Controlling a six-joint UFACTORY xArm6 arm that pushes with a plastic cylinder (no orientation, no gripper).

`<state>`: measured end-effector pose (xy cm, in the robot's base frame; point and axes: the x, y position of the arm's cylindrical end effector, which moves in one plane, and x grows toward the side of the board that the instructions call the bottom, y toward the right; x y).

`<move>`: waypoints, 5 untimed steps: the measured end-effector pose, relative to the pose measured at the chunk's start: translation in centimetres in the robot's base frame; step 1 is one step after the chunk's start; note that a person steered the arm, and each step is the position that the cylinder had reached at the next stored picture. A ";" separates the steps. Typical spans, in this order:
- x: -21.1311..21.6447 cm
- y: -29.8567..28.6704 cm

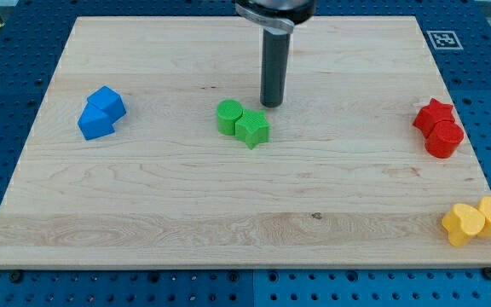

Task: Separate the green star from the green circle

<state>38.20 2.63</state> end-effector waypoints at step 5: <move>14.1 1.8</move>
<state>52.30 4.46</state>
